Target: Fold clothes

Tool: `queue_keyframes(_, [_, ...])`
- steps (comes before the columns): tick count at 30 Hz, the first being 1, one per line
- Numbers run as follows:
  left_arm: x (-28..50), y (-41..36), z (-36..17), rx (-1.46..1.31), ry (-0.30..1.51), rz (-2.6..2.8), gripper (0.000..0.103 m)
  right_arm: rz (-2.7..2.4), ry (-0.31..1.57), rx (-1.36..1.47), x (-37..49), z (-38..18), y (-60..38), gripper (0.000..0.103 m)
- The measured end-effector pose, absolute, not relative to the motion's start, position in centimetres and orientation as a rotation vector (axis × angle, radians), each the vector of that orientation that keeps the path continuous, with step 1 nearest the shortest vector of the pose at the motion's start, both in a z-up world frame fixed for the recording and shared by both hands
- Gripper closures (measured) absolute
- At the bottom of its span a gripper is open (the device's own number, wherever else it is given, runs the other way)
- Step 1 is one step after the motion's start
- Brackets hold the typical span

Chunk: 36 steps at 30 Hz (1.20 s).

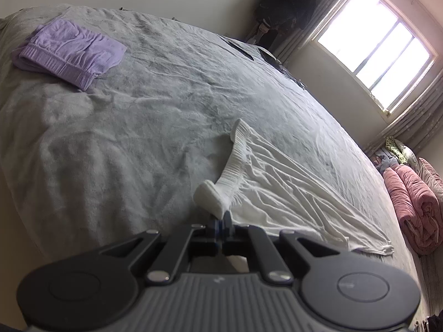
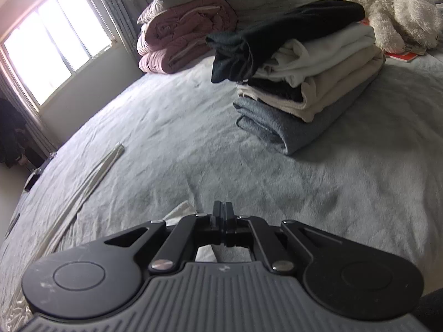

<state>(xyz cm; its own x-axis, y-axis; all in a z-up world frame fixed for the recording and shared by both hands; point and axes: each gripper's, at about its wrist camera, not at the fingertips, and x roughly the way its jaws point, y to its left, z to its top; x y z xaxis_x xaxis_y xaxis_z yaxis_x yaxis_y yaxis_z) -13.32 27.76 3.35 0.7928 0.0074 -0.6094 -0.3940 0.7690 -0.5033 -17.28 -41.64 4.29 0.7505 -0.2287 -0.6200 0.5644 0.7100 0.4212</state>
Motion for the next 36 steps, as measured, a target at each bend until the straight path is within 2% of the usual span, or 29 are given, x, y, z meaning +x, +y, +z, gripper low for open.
queue_keyframes(1, [-13.3,27.8,3.2,-0.663,0.63,0.236,0.102,-0.467,0.581,0.655,-17.5,4.2,-41.6,0.089])
queue_keyframes(4, [-13.1,27.9,3.0,-0.666,0.636,0.245,0.102,-0.446,0.623,0.697,-18.4,3.9,-41.2,0.088])
queue_keyframes(5, [-13.1,27.9,3.0,-0.667,0.636,0.248,0.102,-0.434,0.639,0.71,-18.8,3.7,-40.9,0.084])
queue_keyframes(7, [-13.2,27.9,3.1,-0.668,0.631,0.254,0.102,-0.394,0.682,0.746,-19.1,3.2,-40.5,0.053])
queue_keyframes(10, [-13.3,27.9,3.3,-0.656,0.62,0.257,0.102,-0.361,0.678,0.794,-19.1,2.8,-40.1,0.048])
queue_keyframes(16, [-13.4,28.1,3.3,-0.662,0.613,0.279,0.102,-0.394,0.637,0.866,-18.0,1.8,-40.0,0.046])
queue_keyframes(17, [-13.4,28.0,3.4,-0.651,0.611,0.281,0.102,-0.38,0.608,0.899,-17.9,1.4,-40.0,0.047])
queue_keyframes(18, [-13.4,27.8,3.5,-0.637,0.608,0.282,0.102,-0.363,0.577,0.936,-17.8,1.0,-40.1,0.058])
queue_keyframes(19, [-13.4,27.5,3.6,-0.621,0.604,0.284,0.102,-0.378,0.572,0.95,-17.5,0.7,-40.1,0.073])
queue_keyframes(20, [-13.4,27.4,3.7,-0.614,0.601,0.284,0.102,-0.403,0.572,0.94,-17.2,0.5,-40.1,0.082])
queue_keyframes(21, [-13.4,27.4,3.7,-0.61,0.599,0.283,0.102,-0.423,0.575,0.921,-16.9,0.4,-40.0,0.1])
queue_keyframes(32, [-14.4,27.0,4.1,-0.616,0.566,0.24,0.102,-0.462,0.332,0.773,-18.3,6.1,-41.8,0.1])
queue_keyframes(36, [-14.7,26.8,4.2,-0.607,0.568,0.238,0.102,-0.474,0.322,0.736,-18.3,6.6,-42.1,0.1])
